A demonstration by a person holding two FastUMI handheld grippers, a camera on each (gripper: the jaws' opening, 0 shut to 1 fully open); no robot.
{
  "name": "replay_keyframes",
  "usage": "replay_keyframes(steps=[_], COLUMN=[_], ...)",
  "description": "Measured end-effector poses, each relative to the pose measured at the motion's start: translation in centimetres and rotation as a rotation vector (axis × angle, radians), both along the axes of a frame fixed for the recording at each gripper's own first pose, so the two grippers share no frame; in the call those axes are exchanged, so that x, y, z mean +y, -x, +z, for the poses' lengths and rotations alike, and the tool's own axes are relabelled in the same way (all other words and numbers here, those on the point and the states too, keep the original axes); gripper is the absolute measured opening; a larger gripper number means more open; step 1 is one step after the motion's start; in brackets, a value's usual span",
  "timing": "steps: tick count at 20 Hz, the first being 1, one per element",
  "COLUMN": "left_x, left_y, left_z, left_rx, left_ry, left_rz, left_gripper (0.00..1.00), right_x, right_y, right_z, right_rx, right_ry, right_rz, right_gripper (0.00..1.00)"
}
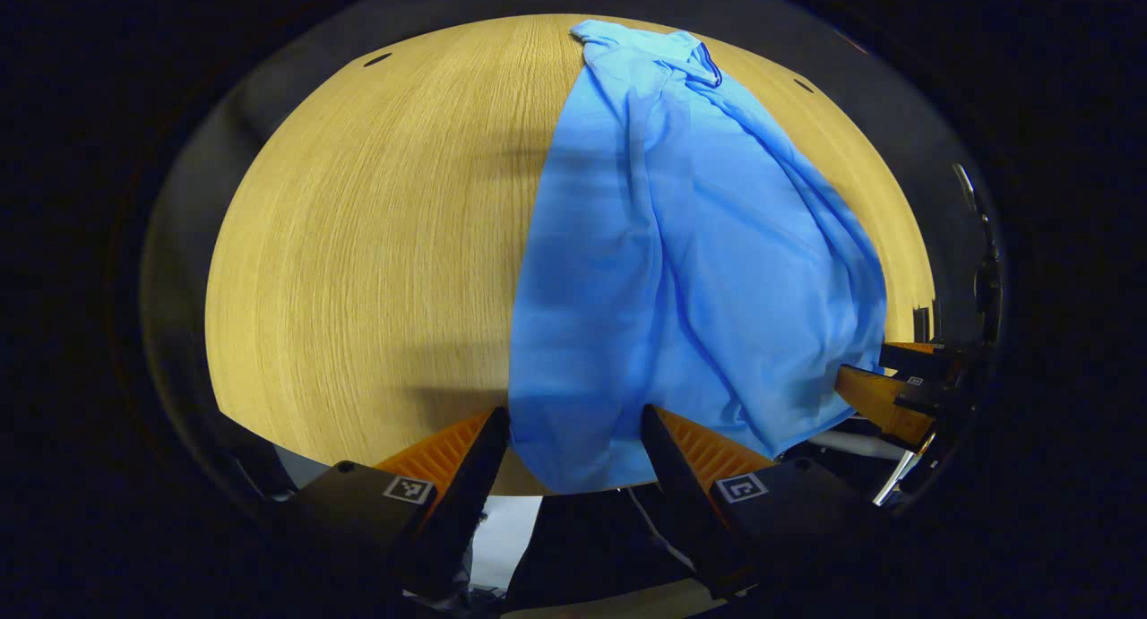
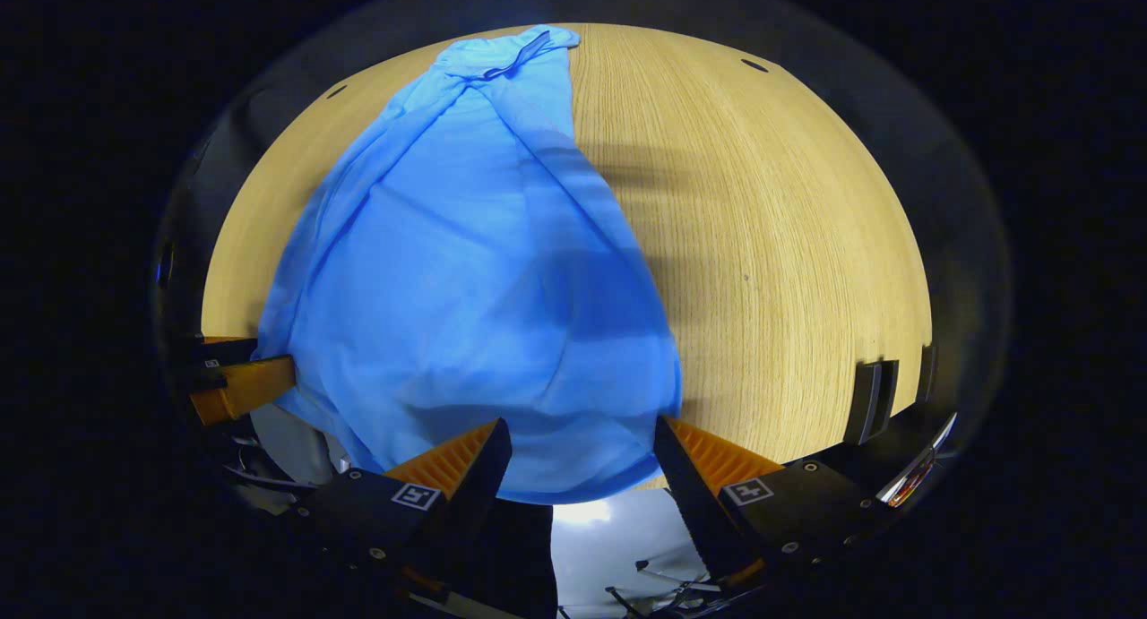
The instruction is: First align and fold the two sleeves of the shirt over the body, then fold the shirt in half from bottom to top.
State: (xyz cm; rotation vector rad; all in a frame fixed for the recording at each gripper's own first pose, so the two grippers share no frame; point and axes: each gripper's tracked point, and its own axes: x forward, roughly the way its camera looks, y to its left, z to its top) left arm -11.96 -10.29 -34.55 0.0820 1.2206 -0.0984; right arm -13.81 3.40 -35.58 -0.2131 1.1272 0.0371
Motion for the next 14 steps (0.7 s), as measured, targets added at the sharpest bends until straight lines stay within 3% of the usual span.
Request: replay_keyframes(steps=[4, 5, 6, 7, 8, 9, 10, 11, 13, 14], left_x=[0.4, 0.4, 0.2, -0.1, -0.2, -0.2, -0.2, -0.3, -0.1, -0.1], left_y=[-0.1, -0.4, -1.0, -1.4, -1.4, -1.6, -1.7, -2.2, -1.9, -1.7], left_z=[-0.5, -0.2, -0.4, -0.5, -0.7, -0.5, -0.7, -0.4, -0.6, -0.7], left_rx=[-0.035, -0.048, -0.079, -0.097, -0.099, -0.105, -0.113, -0.143, -0.131, -0.116], left_ry=[-0.028, -0.025, -0.019, -0.011, -0.009, -0.011, -0.01, 0.001, 0.01, 0.026], left_rz=[-0.045, -0.046, -0.048, -0.043, -0.044, -0.071, -0.104, -0.11, -0.127, -0.109], left_gripper=[0.93, 0.81, 0.7, 0.49, 0.28, 0.19, 0.19, 0.19, 0.05, 0.05], right_x=[0.0, 0.0, -0.1, -0.3, -0.5, -0.8, -0.6, -0.4, -0.3, -0.1], right_y=[-0.1, 0.1, -0.1, 0.1, 0.1, -0.1, -0.1, -0.3, -0.3, -0.1], right_z=[-0.2, 0.1, -0.2, 0.1, 0.0, 0.1, 0.1, 0.2, 0.1, 0.1], right_rx=[-0.023, -0.021, -0.018, -0.015, -0.003, -0.001, 0.008, 0.005, -0.005, 0.004], right_ry=[-0.003, -0.002, -0.003, -0.007, -0.006, -0.004, -0.012, -0.019, -0.007, -0.007], right_rz=[0.009, 0.011, -0.003, -0.034, -0.064, -0.094, -0.108, -0.093, -0.065, -0.055], right_gripper=[0.99, 0.91, 0.93, 0.67, 0.47, 0.28, 0.08, 0.01, 0.0, 0.01])
